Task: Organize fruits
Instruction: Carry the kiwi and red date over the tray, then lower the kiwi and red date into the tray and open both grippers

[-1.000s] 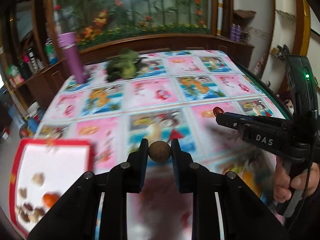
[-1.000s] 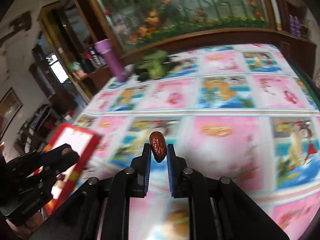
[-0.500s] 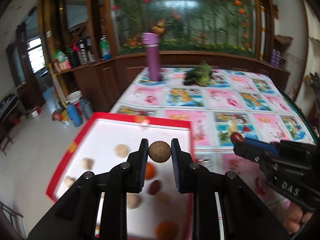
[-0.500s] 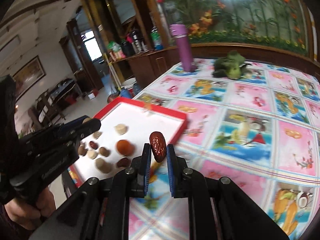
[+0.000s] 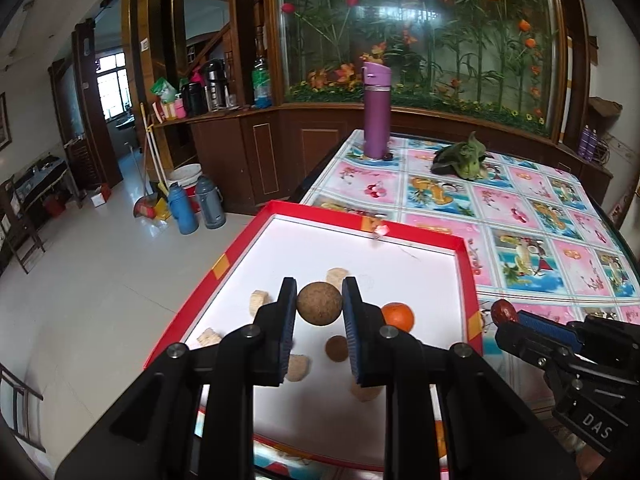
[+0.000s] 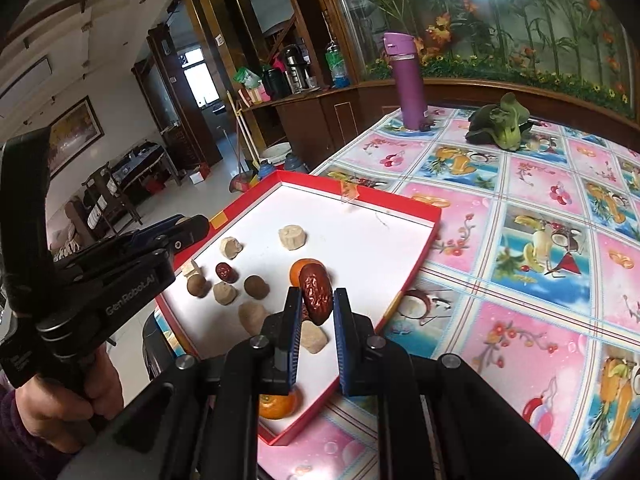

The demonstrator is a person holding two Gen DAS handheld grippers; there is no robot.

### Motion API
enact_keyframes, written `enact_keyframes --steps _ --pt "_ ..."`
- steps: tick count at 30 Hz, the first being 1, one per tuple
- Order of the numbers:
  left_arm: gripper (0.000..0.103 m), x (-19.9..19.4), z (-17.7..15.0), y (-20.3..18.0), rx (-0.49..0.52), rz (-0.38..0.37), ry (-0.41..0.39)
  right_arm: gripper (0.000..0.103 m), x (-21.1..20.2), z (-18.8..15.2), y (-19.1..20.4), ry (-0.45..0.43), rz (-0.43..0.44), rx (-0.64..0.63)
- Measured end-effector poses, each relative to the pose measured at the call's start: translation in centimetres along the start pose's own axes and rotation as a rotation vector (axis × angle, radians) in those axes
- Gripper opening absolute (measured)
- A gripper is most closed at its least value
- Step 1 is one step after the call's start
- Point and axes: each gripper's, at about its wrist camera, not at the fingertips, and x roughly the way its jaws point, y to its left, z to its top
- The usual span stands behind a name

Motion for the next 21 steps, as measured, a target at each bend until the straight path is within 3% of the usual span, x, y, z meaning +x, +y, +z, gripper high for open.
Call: enact_keyframes --steps 21 --pt "0.025 1.3 -0.9 2.5 -0.041 0.011 0.038 0.013 1.9 -0.7 1.8 0.043 0.001 -0.023"
